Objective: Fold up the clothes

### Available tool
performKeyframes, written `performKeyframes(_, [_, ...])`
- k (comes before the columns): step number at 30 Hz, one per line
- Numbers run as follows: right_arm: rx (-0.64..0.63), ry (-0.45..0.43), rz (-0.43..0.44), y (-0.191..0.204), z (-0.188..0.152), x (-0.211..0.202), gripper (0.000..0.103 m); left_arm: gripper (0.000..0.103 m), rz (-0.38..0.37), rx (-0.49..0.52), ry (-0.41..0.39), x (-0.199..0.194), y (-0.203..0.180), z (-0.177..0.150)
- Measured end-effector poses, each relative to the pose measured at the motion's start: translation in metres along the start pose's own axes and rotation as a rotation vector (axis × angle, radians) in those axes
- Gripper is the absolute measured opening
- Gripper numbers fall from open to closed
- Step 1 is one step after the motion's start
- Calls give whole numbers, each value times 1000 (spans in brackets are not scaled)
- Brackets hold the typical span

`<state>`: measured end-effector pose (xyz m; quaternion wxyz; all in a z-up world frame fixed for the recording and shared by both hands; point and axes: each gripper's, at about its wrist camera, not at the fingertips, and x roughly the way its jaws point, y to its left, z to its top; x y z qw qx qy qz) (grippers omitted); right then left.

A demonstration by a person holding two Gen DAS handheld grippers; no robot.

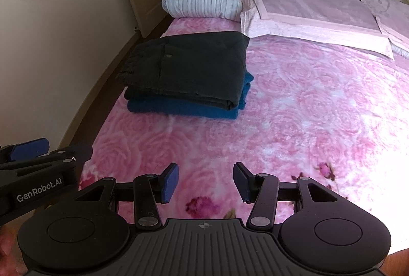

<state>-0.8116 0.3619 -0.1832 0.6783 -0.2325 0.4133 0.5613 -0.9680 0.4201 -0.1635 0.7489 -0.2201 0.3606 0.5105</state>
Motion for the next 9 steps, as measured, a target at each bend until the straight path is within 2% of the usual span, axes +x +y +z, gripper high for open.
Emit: performKeyframes(9, [54,50,-35,6,34,18,51,64,-31,57,42,25,9,41])
